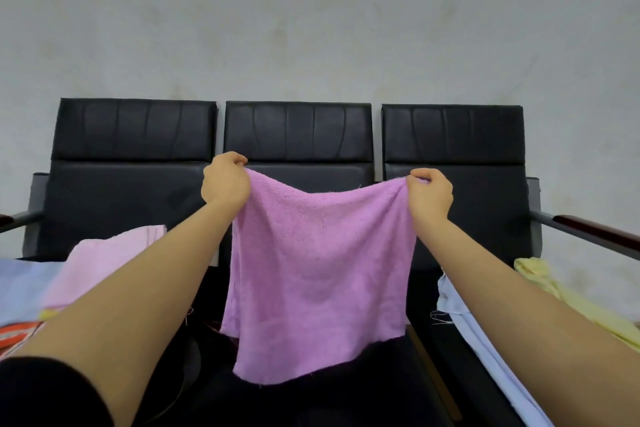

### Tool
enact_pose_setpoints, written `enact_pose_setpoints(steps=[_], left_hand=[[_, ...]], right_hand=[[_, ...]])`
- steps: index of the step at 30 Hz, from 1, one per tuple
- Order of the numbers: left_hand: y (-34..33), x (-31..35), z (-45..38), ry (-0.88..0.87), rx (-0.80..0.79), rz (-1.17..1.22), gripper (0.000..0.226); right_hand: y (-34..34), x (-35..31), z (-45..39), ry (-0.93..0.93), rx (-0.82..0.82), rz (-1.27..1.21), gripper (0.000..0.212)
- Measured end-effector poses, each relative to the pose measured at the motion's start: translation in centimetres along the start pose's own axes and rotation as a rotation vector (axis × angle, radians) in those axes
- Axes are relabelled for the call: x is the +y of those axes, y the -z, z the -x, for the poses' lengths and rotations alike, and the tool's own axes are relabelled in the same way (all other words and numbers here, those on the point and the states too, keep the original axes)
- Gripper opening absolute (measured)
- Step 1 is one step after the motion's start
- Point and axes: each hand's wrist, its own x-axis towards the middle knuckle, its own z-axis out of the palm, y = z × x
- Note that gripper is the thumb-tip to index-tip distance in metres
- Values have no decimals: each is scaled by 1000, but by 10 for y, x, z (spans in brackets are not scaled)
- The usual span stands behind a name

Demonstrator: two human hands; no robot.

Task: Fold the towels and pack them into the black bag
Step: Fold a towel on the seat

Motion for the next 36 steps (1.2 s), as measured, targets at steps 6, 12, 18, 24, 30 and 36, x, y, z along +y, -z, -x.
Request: enact_pose_setpoints(steps=[6,12,18,24,30,36], left_hand=[[4,10,-8,128,-124,357,19],[7,11,-15,-160,-140,25,32],[2,1,-19,-260,-31,-131,28],[-1,-7,-19,-280,26,-337,31],[-1,-14,-23,-284,65,-453,32],[3,-18,-25,-339,68,-536,34]], right_hand=[[1,-8,-1,-16,85,-163,16],[6,-14,-2,103,100,-142,30],[5,-10,-6,167,15,86,42],[3,7,-13,251,2,433,28],[-1,5,-8,345,138,685,15],[-2,6,-11,407,96,756,15]])
